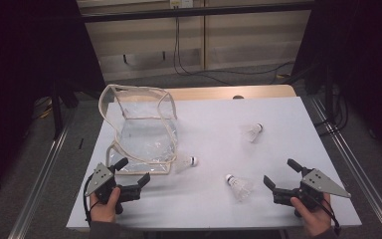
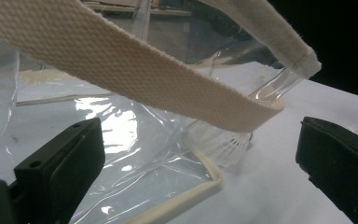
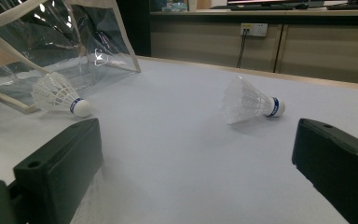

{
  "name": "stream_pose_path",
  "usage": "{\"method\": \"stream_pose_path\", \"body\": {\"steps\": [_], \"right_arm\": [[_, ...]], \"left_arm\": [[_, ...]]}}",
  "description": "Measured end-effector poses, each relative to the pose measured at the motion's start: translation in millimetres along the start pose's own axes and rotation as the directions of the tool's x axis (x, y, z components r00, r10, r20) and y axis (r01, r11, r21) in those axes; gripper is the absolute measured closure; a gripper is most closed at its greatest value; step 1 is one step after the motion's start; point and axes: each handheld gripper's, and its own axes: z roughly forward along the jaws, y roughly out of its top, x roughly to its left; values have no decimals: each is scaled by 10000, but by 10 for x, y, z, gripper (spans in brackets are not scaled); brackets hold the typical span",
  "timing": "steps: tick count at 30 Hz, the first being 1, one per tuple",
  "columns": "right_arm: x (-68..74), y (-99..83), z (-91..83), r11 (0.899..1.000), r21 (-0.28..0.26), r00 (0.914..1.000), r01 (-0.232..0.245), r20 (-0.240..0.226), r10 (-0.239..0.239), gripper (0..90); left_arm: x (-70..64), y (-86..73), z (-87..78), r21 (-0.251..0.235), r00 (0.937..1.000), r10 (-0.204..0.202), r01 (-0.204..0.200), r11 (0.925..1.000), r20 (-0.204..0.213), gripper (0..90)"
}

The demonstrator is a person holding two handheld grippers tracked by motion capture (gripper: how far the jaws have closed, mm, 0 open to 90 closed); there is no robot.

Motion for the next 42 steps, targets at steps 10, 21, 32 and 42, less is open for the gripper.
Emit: {"method": "stream_pose_path", "body": {"steps": [10, 21, 32, 42], "right_arm": [[6, 7, 16, 10000, -20, 10000, 66, 13, -66, 14], [-1, 7, 0, 10000, -6, 10000, 90, -16, -90, 17], [-3, 6, -3, 9999, -19, 9999, 111, -54, -111, 20], [10, 6, 5, 9998, 0, 9998, 176, -104, -176, 20]], "left_arm": [[-30, 0, 8, 207, 9998, 143, -146, 9997, 126, 13], [-65, 3, 53, 256, 9995, 132, -139, 9996, 277, 13], [-70, 1, 69, 253, 9994, 78, -86, 9996, 347, 13], [-147, 12, 126, 404, 9972, 241, -270, 9988, 702, 13]]}}
